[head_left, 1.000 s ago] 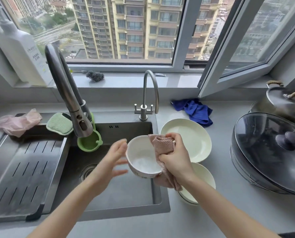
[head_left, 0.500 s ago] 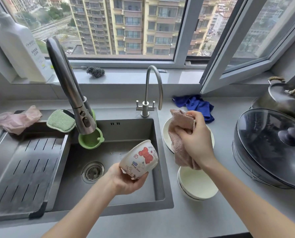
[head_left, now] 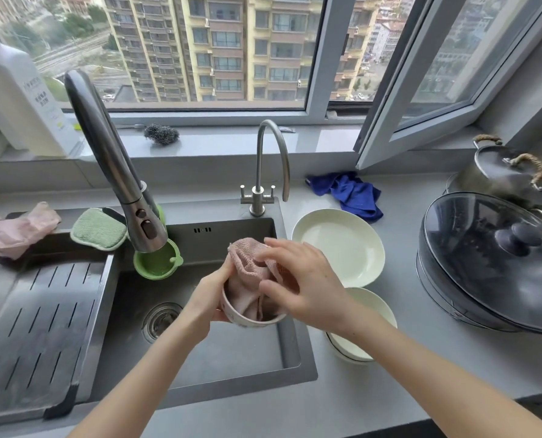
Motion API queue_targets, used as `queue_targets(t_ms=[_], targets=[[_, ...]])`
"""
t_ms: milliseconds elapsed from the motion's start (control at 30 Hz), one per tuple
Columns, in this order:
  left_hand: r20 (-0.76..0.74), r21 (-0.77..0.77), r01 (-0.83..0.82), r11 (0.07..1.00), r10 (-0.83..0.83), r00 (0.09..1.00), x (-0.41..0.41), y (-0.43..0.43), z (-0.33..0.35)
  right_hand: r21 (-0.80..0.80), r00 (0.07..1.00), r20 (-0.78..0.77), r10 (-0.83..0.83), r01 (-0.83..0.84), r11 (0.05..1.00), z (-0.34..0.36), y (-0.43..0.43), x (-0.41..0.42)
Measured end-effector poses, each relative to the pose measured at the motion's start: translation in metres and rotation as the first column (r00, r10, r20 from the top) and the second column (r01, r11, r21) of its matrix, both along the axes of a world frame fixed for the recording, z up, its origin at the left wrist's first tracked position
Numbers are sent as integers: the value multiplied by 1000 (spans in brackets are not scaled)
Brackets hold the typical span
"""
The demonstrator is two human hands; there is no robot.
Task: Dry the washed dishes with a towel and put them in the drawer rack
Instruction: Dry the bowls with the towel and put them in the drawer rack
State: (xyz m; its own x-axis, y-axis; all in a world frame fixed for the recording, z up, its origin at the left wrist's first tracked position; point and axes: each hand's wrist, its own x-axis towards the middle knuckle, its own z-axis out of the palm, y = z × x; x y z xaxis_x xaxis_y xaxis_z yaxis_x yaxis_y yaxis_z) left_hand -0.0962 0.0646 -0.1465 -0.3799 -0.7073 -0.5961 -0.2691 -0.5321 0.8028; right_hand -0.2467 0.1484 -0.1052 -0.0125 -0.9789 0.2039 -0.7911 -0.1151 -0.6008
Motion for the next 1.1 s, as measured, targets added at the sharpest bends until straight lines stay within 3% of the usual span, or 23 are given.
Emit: queue_targets(t_ms=[33, 100, 200, 300, 400, 500, 533, 600, 633, 700, 733, 767, 833, 867, 900, 967, 1033, 1100], targets=[[2, -9, 38, 999, -38, 999, 0, 0, -1, -29, 998, 23, 57, -56, 998, -1, -2, -1], [-8, -14, 114, 993, -114, 993, 3, -1, -1, -4, 971, -71, 227, -228, 974, -10, -4, -2], [-83, 44, 149, 988, -145, 986, 5, -4, 4, 160, 856, -297, 423, -392, 906, -26, -1, -6], [-74, -72, 230, 971, -235, 969, 3, -2, 8, 259, 737, -417, 532, -465, 847, -26, -2, -12], [-94, -131, 284, 950, -297, 950, 2, 2, 7, 294, 714, -463, 525, -435, 851, -25, -1, -4], [-5, -112, 99, 989, -100, 995, -2, 11, 5, 429, 798, -432, 420, -228, 874, -10, 10, 12], [30, -111, 47, 993, -44, 999, -3, 14, 2, 538, 852, -342, 396, -168, 826, -5, 13, 15], [18, -91, 4, 996, -2, 1000, -6, 22, -3, 622, 984, 66, 166, -171, 764, -1, 18, 20], [-11, -73, -13, 997, 13, 1000, -7, 24, -4, 579, 938, 346, 1, -214, 786, -3, 22, 24], [-47, -84, -32, 996, 28, 998, -7, 25, -4, 434, 656, 718, -234, -159, 887, -14, 26, 36], [-43, -112, -23, 993, 19, 999, -6, 24, -5, 382, 567, 784, -253, -118, 917, -20, 27, 41], [-36, -130, -4, 991, -1, 999, -4, 22, -6, 356, 587, 773, -239, -91, 930, -25, 29, 44], [-14, -108, 64, 992, -65, 998, -2, 19, -4, 383, 814, 567, -126, -125, 915, -20, 34, 39], [6, -104, 112, 988, -112, 994, 0, 18, -5, 458, 940, 339, 20, -184, 870, -16, 35, 32], [34, -113, 169, 979, -166, 986, 0, 19, -5, 527, 978, 101, 180, -206, 824, -14, 34, 24], [74, -110, 247, 963, -240, 968, -1, 23, -6, 506, 907, -230, 354, -199, 839, -16, 30, 13], [62, -53, 289, 956, -286, 956, -3, 23, -6, 183, 824, -444, 351, -300, 936, -27, 26, 8], [19, 24, 328, 944, -328, 944, -5, 23, -3, -129, 758, -606, 242, -394, 910, -34, 26, 1]])
